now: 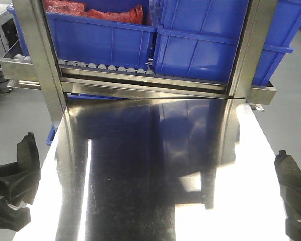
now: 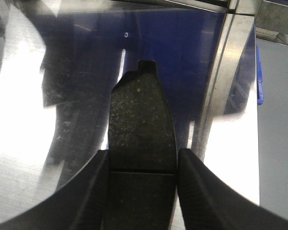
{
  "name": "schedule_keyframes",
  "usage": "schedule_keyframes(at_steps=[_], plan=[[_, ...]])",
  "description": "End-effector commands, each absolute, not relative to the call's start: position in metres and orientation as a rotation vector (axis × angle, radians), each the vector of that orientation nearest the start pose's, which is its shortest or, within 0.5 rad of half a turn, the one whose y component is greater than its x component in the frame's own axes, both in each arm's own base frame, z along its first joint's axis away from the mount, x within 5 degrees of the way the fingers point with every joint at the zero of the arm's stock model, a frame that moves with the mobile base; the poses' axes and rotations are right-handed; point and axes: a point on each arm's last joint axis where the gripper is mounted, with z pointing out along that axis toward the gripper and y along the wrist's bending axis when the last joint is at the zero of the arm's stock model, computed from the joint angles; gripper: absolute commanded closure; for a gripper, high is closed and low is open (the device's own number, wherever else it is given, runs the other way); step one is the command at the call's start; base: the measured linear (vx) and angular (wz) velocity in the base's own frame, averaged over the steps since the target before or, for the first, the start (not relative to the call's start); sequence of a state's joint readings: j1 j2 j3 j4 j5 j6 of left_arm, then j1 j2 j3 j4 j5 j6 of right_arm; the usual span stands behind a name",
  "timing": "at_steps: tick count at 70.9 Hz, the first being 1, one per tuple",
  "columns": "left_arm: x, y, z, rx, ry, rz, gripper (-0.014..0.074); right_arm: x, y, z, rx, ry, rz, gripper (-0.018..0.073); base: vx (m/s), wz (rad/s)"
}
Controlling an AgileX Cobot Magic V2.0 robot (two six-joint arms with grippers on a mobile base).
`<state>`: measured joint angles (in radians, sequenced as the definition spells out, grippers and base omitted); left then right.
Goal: Move and align brake pads A on conveyor
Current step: 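Lift the grasped brake pad off the table with the right gripper, then drive the base away from the table along the yellow floor line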
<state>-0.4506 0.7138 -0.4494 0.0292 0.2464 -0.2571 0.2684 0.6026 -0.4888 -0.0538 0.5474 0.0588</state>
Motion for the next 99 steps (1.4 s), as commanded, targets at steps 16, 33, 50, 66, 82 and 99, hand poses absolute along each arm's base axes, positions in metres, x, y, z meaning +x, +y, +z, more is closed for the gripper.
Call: schedule_keyframes(at_steps=[16, 33, 50, 66, 82, 99], plan=[[0.1338, -0.0648, 0.2963, 0.212, 1.876, -0.464, 0.0388, 0.1178, 0.0294, 0.2973, -0.252, 2.018, 0.140, 0.0517, 0.00, 0.00], [0.1338, -0.0648, 0.2963, 0.212, 1.876, -0.464, 0.0388, 0.1178, 0.0294, 0.2973, -0.252, 2.018, 0.140, 0.0517, 0.00, 0.00], [0.1338, -0.0648, 0.2963, 0.212, 1.876, -0.464, 0.0388, 0.1178, 0.0294, 0.2973, -0.252, 2.018, 0.140, 0.0517, 0.00, 0.00], [0.1342, -0.0650, 0.2960, 0.212, 1.878, -0.464, 0.0388, 0.1178, 0.0294, 0.2973, -0.252, 2.018, 0.140, 0.0517, -0.05, 0.04], [0.1342, -0.0650, 0.2960, 0.212, 1.878, -0.464, 0.0388, 0.1176, 0.0294, 0.2970, -0.252, 2.022, 0.140, 0.0517, -0.12, 0.35], [0.1342, -0.0650, 0.2960, 0.212, 1.878, -0.464, 0.0388, 0.1176, 0.0294, 0.2971, -0.251, 2.022, 0.141, 0.0517, -0.10, 0.69]])
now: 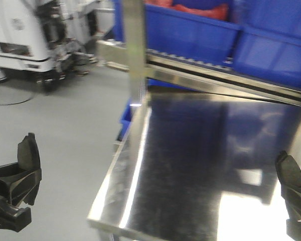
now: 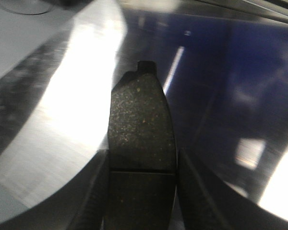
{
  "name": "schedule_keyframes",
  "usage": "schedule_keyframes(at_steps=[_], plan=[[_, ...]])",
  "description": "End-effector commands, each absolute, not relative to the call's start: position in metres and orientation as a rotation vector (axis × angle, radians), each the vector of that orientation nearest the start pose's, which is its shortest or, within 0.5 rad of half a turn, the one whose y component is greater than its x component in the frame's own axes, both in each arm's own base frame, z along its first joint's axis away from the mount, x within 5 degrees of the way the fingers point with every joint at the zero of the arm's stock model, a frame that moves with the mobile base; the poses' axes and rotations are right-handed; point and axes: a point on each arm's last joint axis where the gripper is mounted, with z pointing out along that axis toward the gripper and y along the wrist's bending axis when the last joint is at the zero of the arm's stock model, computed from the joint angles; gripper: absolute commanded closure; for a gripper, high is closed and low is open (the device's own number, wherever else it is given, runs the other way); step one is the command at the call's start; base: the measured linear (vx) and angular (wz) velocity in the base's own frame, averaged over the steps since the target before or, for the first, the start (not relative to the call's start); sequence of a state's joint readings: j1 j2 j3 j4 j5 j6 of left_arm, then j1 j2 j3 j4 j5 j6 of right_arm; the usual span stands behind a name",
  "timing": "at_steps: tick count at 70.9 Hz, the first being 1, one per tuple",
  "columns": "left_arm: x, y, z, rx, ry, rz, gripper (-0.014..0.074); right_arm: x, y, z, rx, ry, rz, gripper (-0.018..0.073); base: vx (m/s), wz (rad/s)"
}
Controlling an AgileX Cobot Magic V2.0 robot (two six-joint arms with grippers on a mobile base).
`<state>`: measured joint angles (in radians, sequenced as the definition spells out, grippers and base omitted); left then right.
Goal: Move and align brake pads A on conveyor
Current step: 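Drive the base away from the table along the yellow floor line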
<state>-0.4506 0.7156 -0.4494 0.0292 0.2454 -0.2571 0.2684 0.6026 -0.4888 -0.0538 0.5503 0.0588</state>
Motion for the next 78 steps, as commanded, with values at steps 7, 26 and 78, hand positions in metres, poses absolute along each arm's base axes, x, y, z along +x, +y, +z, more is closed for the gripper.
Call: schedule_keyframes(at_steps=[7, 26, 78], plan=[[0.1342, -0.0650, 0.2960, 0.212, 1.878, -0.464, 0.0388, 0.1176, 0.0294, 0.2971, -0.251, 2.022, 0.141, 0.0517, -0.09, 0.84], [0.1341, -0.0650, 0.2958, 0.212, 1.879, -0.464, 0.0388, 0.1176, 0.0294, 0.2971, -0.251, 2.022, 0.141, 0.0517, -0.06, 0.88], [0.1341, -0.0650, 0.2958, 0.212, 1.879, -0.464, 0.0388, 0.1176, 0.0294, 0.2971, -0.251, 2.022, 0.141, 0.0517, 0.07, 0.74]])
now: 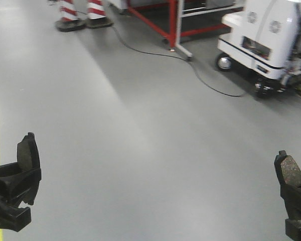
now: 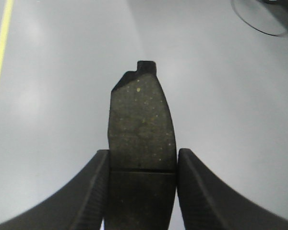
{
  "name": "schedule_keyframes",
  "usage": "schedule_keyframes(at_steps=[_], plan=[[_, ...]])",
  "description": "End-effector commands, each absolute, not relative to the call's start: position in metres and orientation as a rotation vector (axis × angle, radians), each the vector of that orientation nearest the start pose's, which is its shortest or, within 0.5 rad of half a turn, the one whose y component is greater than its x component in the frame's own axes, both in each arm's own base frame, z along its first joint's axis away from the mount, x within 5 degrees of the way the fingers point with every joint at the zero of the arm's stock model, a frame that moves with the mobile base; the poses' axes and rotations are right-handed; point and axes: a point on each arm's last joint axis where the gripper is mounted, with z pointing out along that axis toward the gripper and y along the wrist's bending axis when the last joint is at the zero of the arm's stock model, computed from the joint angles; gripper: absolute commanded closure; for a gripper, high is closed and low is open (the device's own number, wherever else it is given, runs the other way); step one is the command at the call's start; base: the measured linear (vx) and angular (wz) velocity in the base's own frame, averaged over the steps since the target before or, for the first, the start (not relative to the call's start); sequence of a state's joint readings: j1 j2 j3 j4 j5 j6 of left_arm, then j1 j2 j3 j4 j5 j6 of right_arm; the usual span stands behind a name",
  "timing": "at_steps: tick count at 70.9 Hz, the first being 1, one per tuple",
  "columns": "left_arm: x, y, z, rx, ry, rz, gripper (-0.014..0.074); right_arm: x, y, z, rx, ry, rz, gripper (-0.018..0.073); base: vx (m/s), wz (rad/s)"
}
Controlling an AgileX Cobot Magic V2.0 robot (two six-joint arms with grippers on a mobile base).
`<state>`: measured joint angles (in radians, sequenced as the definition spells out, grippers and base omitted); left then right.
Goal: Move and align brake pads A on conveyor
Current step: 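Drive the base away from the table along the yellow floor line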
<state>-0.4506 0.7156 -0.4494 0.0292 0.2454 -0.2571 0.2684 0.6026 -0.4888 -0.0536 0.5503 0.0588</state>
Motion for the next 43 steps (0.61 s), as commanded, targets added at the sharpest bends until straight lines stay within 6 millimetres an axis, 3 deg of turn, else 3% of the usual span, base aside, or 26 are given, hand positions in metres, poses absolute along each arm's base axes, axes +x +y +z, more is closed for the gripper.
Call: schedule_keyframes(at_steps=[1, 43], plan=[[0.1341, -0.0650, 0.2958, 0.212, 1.879, -0.464, 0.0388, 0.1176, 0.0294, 0.2971, -0.251, 2.022, 0.141, 0.0517, 0.11, 0.63], [0.1341, -0.0650, 0.2958, 0.212, 1.880, -0.463, 0.0388, 0.1176, 0.0294, 0.2971, -0.251, 2.022, 0.141, 0.0517, 0.16, 0.62]])
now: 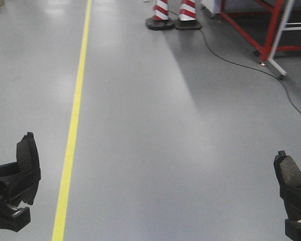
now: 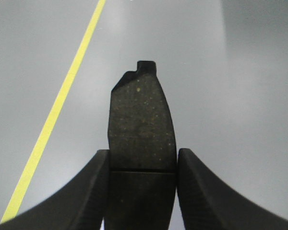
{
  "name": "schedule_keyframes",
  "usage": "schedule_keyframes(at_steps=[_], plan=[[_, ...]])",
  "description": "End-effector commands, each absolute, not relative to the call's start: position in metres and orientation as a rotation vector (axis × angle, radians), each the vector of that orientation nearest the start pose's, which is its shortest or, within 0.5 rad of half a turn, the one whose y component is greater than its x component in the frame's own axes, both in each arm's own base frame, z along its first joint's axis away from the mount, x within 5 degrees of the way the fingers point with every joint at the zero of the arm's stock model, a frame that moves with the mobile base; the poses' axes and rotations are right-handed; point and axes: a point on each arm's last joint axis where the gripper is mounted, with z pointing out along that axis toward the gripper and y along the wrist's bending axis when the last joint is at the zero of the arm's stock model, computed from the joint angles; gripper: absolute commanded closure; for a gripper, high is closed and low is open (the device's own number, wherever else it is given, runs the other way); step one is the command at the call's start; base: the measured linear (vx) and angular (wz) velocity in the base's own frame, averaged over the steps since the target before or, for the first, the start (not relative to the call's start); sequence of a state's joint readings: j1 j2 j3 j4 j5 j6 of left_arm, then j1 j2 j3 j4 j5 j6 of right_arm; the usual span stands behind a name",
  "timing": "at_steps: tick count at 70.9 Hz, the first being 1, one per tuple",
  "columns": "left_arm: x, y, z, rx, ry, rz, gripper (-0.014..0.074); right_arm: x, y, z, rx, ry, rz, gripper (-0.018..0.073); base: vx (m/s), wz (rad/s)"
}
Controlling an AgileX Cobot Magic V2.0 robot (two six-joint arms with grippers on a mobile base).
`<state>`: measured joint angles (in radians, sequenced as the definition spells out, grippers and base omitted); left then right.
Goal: Move and align brake pads A on conveyor
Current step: 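Drive the base away from the table along the yellow floor line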
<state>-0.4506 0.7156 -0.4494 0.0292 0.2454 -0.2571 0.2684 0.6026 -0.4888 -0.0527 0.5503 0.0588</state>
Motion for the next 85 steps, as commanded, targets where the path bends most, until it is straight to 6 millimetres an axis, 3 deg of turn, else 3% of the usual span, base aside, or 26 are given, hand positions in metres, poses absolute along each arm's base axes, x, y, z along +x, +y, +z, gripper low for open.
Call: schedule_keyframes(at_steps=[1, 36, 85], plan=[[0.1341, -0.0650, 0.2958, 0.212, 1.880, -0.463, 0.0388, 0.1176, 0.0294, 0.2971, -0.251, 2.022, 0.141, 0.0517, 0.24, 0.44], [0.1341, -0.0650, 0.2958, 0.212, 1.880, -0.463, 0.0388, 0.1176, 0.0294, 0.2971, -0.251, 2.022, 0.141, 0.0517, 0.36, 0.18], [0.1341, -0.0650, 0.2958, 0.212, 1.880, -0.463, 0.0388, 0.1176, 0.0294, 0.2970, -0.251, 2.022, 0.141, 0.0517, 0.56, 0.04]])
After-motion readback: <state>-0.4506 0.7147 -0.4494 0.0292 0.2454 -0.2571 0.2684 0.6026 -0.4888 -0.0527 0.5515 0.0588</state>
